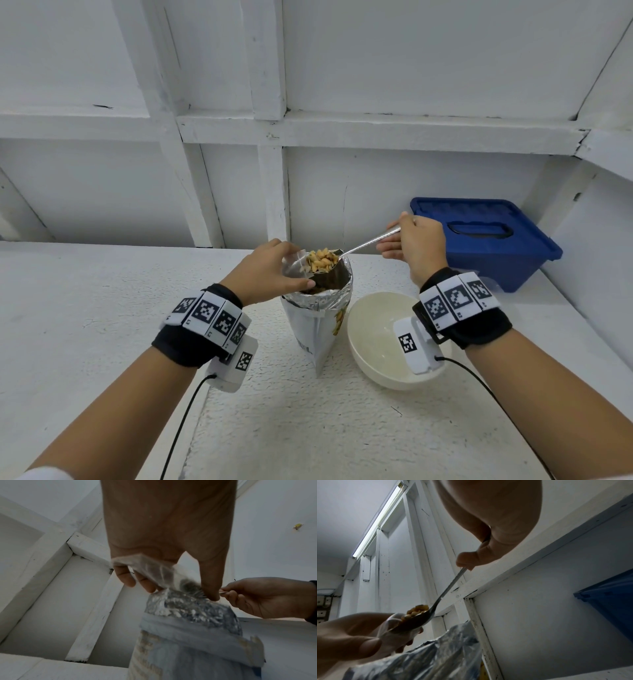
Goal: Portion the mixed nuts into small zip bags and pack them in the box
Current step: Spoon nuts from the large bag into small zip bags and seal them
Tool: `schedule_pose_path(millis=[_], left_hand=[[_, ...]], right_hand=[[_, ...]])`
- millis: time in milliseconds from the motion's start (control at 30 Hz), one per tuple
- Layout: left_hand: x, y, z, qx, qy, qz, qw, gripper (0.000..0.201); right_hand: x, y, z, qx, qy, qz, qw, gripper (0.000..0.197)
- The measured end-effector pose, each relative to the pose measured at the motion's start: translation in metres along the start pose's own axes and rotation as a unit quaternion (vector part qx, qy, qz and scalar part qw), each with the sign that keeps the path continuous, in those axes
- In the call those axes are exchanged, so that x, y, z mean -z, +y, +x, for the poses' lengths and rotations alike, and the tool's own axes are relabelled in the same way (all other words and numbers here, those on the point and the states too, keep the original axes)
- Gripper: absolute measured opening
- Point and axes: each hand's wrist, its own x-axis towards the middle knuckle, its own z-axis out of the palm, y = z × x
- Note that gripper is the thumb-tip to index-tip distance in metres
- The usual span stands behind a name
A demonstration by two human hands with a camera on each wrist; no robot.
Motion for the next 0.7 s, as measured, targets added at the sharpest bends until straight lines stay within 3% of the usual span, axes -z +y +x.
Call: schedule_pose_path(millis=[133,300,533,700], left_hand=[[-0.006,0.0,0.0,0.003,0.024,-0.036,0.999,0.06],[-0.011,0.003,-0.004,0.01,0.069,-0.099,0.993,0.059],[-0.015,-0.003,-0.01,0.036,0.119,-0.16,0.979,0.048],[-0.013,-0.014,-0.014,0.046,0.124,-0.164,0.978,0.041]], right_hand=[[-0.011,-0.006,-0.007,0.028,-0.031,-0.005,0.999,0.031],[-0.028,-0.015,-0.018,0.141,-0.062,-0.069,0.986,0.031],[-0.034,-0.038,-0.032,0.361,-0.066,-0.123,0.922,0.027],[-0.018,-0.04,-0.023,0.389,-0.029,-0.118,0.913,0.022]])
